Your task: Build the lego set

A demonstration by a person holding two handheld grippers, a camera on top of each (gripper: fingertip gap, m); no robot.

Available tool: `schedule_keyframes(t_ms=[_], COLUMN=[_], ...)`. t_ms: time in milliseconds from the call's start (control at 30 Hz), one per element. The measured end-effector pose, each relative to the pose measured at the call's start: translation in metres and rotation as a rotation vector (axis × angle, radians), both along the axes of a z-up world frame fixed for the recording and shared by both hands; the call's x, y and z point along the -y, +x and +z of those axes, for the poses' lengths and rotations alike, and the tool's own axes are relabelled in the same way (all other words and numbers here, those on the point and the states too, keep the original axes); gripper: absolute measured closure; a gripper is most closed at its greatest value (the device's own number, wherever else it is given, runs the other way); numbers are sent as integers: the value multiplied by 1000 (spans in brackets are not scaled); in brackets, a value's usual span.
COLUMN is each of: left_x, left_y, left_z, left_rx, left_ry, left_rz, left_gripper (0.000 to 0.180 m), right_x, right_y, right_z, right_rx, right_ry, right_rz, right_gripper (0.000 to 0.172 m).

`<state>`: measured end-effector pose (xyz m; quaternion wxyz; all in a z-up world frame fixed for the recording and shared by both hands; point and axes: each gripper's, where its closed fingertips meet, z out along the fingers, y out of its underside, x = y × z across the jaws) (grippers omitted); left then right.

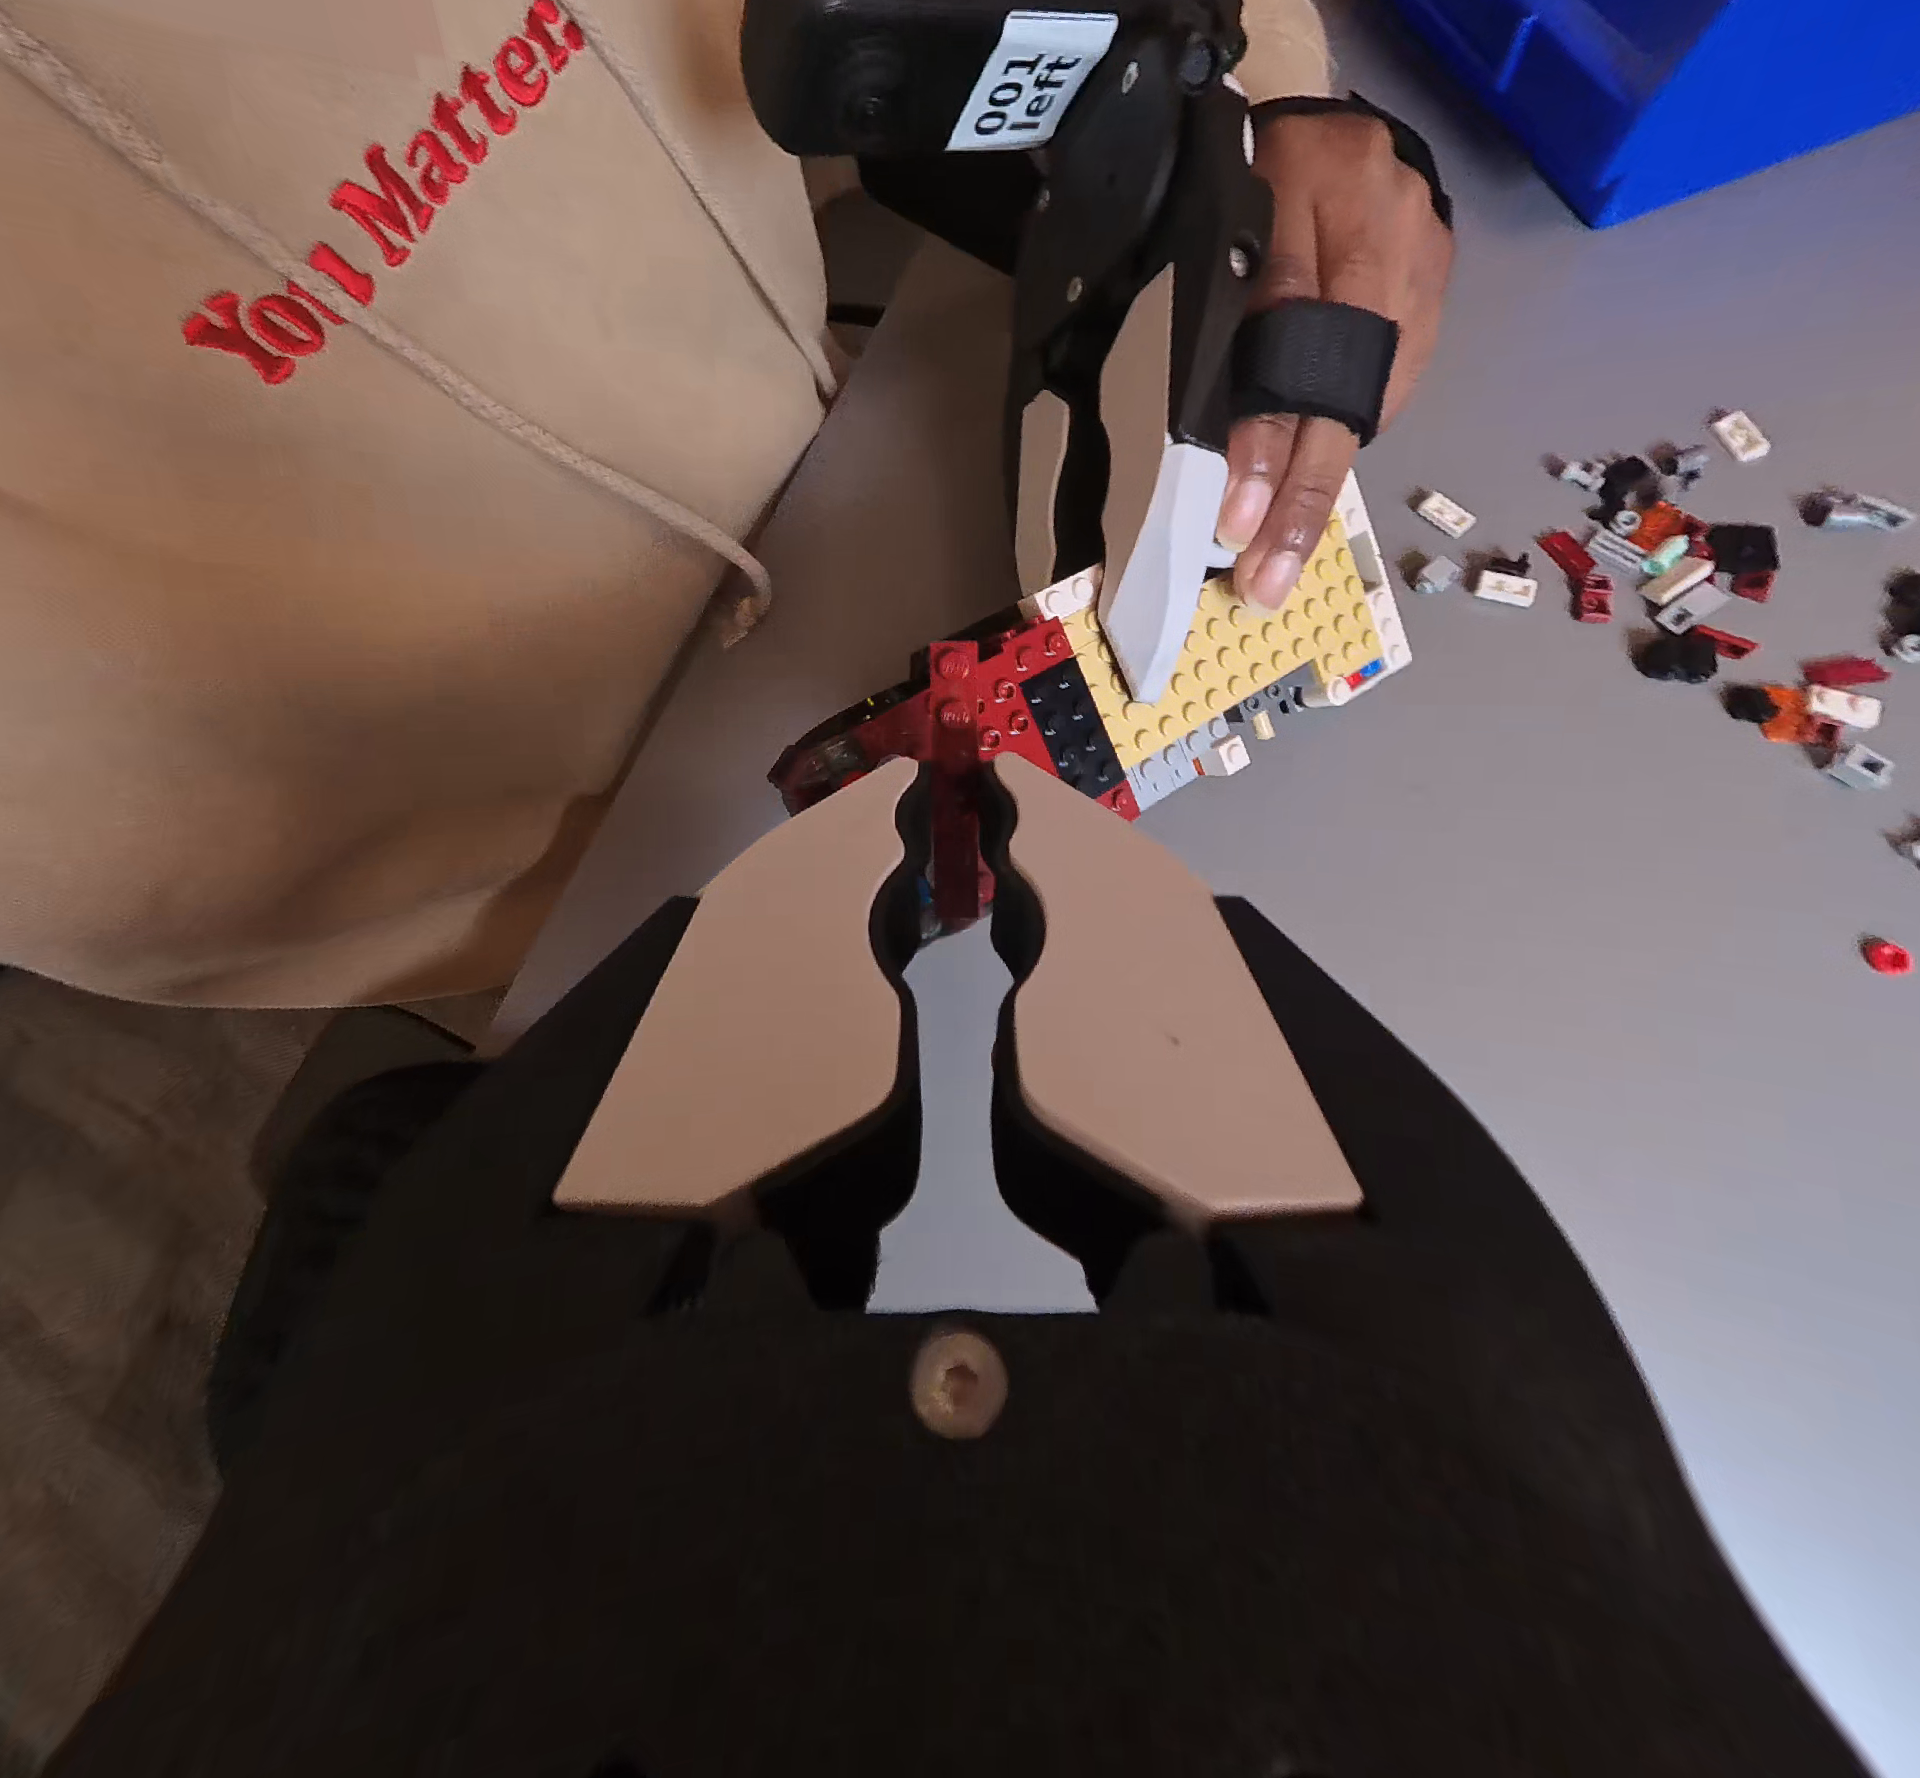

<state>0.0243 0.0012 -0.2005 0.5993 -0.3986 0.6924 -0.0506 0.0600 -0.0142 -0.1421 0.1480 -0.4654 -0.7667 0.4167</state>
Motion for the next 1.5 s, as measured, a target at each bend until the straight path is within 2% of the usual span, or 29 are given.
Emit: schedule_keyframes(t_ms=[100,433,600,833,1000,1100,1233,1500], left_x=[1,-2,0,-1,-4,-7,-6,-8], left_y=[0,-8,-17,-33,-44,-49,-50,-51], left_z=[1,-34,-49,-49,-46,-48,-47,-47], left_rx=[-5,-222,-339,-424,-436,-423,-372,-368], left_ry=[42,133,56,-29,-68,-2,44,105], left_rz=[-2,-6,5,63,95,120,129,124], left_gripper=[157,155,150,146,138,146,148,150], right_x=[5,3,6,7,9,14,17,21], right_y=[0,3,0,-8,-24,-34,-40,-39], right_z=[-4,-50,-67,-74,-75,-76,-81,-84], right_rx=[40,134,149,158,185,180,167,185], right_ry=[44,212,273,352,404,394,348,327], right_rz=[47,55,70,132,252,304,316,323], right_gripper=[163,163,163,163,163,163,163,163])
